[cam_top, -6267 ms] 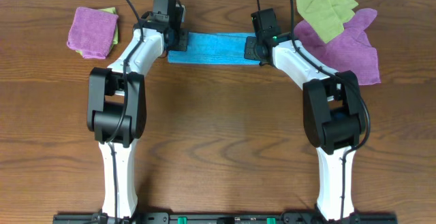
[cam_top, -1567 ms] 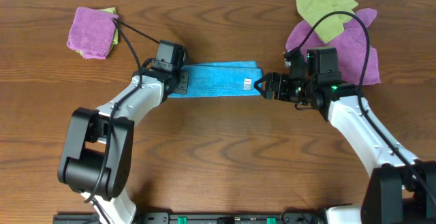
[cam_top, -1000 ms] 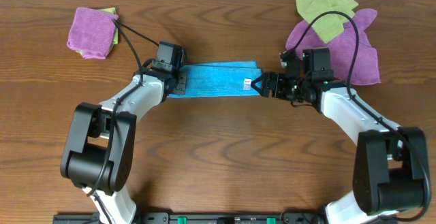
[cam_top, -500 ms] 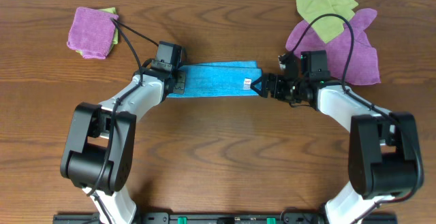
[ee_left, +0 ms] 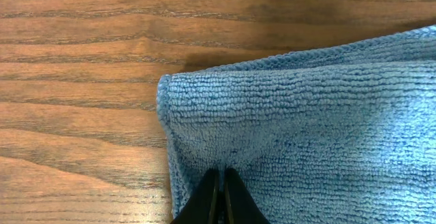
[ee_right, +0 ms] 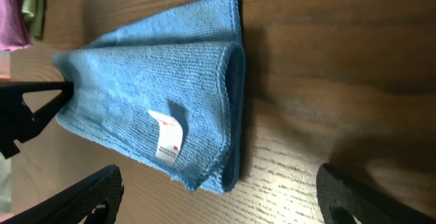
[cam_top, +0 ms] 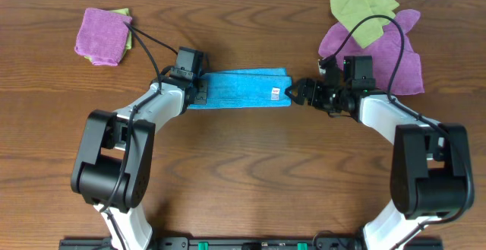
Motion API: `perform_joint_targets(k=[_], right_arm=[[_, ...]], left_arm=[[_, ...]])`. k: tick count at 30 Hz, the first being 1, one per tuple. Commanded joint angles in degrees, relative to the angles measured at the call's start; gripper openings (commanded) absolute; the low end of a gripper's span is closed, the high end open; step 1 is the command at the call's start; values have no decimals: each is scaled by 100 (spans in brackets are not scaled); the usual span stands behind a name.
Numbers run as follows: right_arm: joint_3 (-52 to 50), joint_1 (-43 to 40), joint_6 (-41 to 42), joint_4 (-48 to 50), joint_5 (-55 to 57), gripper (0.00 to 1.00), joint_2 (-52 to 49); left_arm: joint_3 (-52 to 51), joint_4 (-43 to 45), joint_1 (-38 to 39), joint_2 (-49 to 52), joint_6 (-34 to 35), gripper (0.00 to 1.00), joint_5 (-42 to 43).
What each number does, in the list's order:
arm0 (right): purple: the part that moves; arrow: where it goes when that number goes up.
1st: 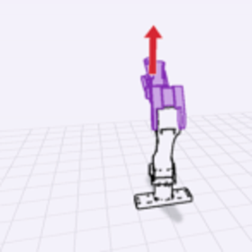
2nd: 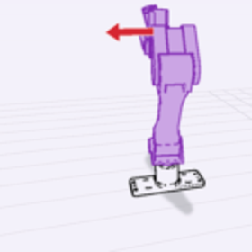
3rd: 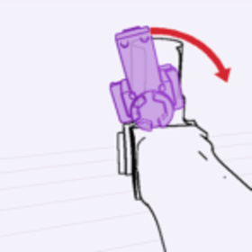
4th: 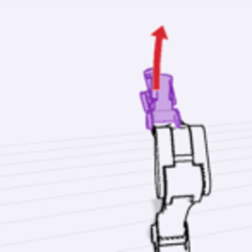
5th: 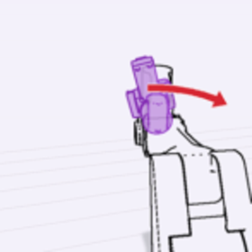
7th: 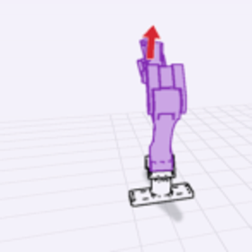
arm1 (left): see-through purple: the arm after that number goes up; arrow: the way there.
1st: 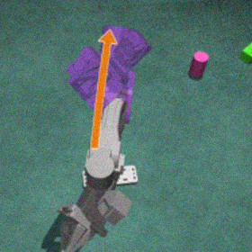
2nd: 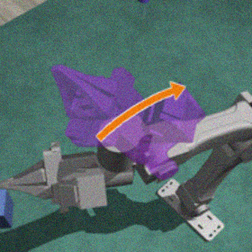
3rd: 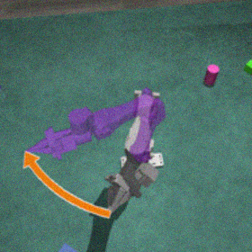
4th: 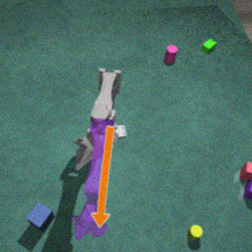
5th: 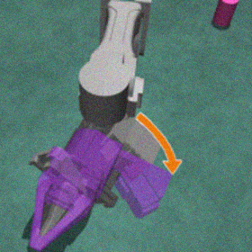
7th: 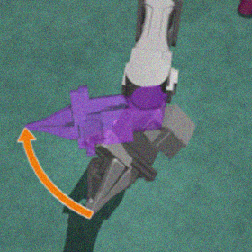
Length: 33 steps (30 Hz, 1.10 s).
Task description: Fold the cloth
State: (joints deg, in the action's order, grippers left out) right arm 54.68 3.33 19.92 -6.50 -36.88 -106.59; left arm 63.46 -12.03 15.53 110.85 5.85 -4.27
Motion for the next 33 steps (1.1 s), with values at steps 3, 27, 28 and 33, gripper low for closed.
perform_joint_targets(k=[3, 27, 28, 33], right_arm=[[-4, -31, 369, 396, -542, 91, -540], [9, 516, 1163, 1360, -382, 74, -1226], [13, 514, 1200, 1364, -286, 72, -1226], [188, 540, 1331, 1362, -57, 54, -1226]], left_arm=[[2, -127, -28, 306, 63, 6, -57], [2, -144, -17, 306, 61, 6, -55], [2, -168, -17, 306, 61, 6, -55], [2, -380, -13, 306, 63, 6, -13]])
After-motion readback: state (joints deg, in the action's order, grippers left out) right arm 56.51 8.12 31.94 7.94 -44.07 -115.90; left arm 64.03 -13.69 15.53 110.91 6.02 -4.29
